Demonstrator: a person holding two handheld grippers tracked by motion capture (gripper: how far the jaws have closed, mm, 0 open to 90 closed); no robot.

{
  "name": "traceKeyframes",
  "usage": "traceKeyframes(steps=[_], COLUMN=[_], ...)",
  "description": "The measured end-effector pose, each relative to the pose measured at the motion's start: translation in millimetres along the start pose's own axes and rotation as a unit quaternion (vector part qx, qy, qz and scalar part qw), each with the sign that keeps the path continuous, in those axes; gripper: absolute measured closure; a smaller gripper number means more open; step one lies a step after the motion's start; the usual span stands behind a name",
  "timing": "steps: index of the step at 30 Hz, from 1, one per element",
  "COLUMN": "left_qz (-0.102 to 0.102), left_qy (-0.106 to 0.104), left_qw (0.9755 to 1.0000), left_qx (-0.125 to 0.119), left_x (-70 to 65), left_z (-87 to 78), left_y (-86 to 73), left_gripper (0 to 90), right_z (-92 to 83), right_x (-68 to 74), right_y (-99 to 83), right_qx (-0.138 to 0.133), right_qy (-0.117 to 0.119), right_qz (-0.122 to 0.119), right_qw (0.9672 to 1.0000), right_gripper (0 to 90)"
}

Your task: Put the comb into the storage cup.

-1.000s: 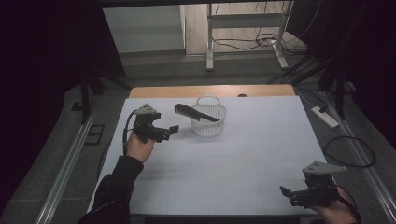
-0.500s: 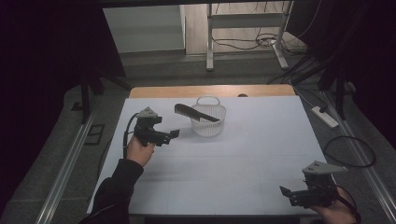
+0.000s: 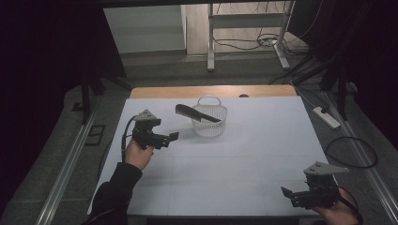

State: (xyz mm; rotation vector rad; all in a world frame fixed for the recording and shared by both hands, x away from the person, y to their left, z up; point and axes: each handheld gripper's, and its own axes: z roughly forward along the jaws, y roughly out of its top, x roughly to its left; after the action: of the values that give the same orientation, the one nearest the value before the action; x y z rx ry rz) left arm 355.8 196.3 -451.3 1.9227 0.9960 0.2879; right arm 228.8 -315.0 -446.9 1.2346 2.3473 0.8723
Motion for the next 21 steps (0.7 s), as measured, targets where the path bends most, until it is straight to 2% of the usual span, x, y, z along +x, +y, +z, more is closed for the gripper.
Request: traceKeyframes(steps=[7,21], left_qz=[-0.005,-0.005], left_qy=[-0.001,0.011], left_qw=[1.0000,0.9999], left_qx=[0.000,-0.008], left_x=[-3.1,-10.1], left_z=[-5.8,-22.5], left_y=[-3.1,-9.1], left_gripper=[0.0,0.0], right_z=[-0.2,-0.1], right_x=[0.0,0.3], right_y=[0.0,0.1], right_qx=[0.000,0.000], right_qy=[-0.001,0.000], right_qz=[0.000,-0.001], right_qw=[1.0000,1.0000], right_gripper=[0.0,0.0])
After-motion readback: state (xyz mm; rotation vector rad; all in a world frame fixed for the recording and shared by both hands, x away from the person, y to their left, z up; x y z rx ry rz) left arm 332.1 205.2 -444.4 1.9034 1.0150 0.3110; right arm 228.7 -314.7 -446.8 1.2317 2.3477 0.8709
